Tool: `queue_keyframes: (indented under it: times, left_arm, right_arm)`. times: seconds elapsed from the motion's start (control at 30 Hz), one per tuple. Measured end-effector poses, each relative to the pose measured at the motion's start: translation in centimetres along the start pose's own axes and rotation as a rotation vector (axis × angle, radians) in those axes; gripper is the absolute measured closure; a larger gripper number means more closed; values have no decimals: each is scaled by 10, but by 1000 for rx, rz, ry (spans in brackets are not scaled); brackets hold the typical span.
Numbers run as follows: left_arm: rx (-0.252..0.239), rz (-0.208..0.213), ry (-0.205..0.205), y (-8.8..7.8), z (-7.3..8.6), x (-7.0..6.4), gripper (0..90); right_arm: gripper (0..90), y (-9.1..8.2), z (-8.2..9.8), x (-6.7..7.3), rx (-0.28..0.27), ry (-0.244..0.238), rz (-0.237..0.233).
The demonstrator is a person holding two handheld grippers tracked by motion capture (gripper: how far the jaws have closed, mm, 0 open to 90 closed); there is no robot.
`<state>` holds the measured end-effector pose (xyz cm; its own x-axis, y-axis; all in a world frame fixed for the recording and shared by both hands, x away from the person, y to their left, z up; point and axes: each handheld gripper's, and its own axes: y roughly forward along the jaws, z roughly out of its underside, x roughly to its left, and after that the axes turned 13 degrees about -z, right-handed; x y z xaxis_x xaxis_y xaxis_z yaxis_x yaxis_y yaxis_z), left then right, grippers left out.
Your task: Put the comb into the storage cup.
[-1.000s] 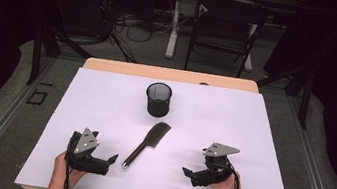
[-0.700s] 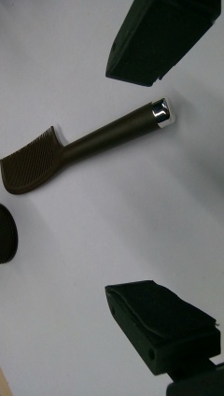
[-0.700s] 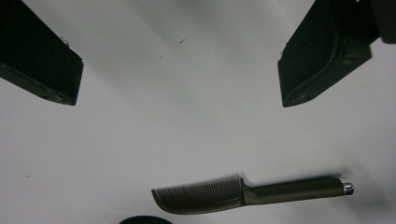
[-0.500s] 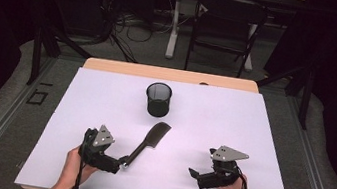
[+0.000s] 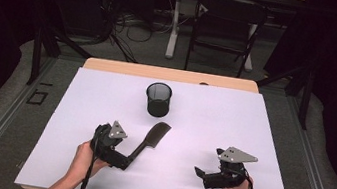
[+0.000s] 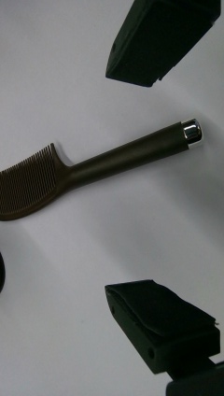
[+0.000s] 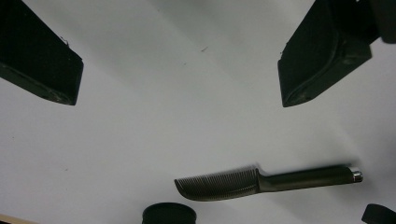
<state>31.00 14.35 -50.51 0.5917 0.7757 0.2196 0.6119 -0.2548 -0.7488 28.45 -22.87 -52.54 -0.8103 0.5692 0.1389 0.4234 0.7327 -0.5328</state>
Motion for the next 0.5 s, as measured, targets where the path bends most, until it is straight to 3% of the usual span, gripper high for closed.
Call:
queue_keyframes:
  times: [0.3, 0.5]
  left_arm:
    - [79, 31, -25, 6, -13, -2, 10]
    - [144, 21, -20, 5, -25, -3, 13]
  right_arm:
    - [0, -3, -1, -1, -3, -5, 19]
    - [0, -5, -2, -2, -14, -9, 20]
